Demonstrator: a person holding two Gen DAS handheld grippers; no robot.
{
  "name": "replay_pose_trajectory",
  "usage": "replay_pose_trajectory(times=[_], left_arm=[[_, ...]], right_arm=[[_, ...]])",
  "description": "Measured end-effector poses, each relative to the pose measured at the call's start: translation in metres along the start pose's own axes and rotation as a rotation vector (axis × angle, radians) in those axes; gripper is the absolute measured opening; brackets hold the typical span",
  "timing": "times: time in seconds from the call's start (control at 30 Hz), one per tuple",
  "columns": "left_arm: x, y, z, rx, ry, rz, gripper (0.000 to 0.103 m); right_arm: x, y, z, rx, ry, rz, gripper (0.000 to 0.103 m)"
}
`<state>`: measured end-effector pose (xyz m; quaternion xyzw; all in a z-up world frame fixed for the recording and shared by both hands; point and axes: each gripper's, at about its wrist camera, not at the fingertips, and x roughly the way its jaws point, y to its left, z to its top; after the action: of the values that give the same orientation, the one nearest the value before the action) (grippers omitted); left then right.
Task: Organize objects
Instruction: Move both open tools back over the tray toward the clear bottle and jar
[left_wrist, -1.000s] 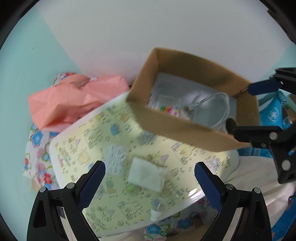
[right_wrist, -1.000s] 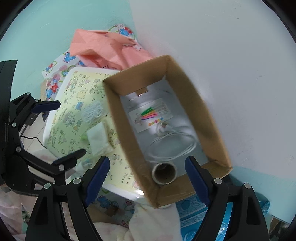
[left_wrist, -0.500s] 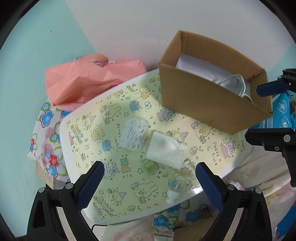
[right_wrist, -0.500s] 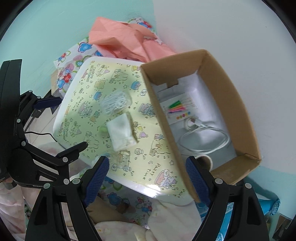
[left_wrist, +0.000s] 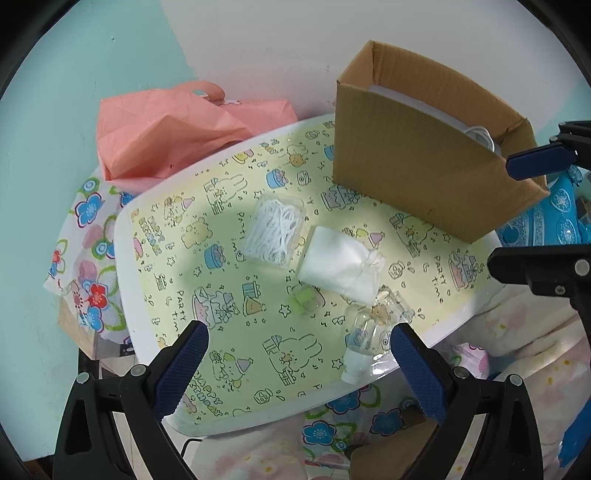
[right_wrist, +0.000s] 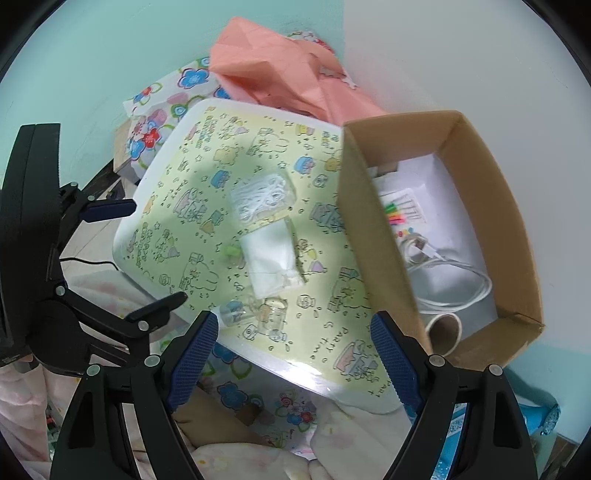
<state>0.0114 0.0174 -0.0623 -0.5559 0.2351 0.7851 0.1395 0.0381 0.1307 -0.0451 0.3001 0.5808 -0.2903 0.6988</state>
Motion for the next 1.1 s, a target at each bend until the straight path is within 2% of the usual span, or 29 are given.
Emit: replay_pose_trajectory(times=[0.33, 0.5, 0.73, 1.1], left_arm=[[0.016, -0.002, -0.023, 0.021, 0.002, -0.017, 0.1], [0.029, -0.002, -0.033, 0.008, 0.019, -0.036, 0.1], [0.04, 0.0, -0.042, -0.003, 0.013, -0.035, 0.1], [0.066, -0.007, -0.045, 0.011, 0.03, -0.025, 0.1]], right_arm=[[0.024, 0.022, -0.007, -0.007, -0.002, 0.001, 0.087], [0.045, 0.033, -0.012, -0.009, 0.007, 0.03, 0.087], [0.058, 0.033, -0.017, 0.009, -0.02, 0.044, 0.087], [0.089, 0.022, -0.025, 0.034, -0.004, 0.052, 0.086]])
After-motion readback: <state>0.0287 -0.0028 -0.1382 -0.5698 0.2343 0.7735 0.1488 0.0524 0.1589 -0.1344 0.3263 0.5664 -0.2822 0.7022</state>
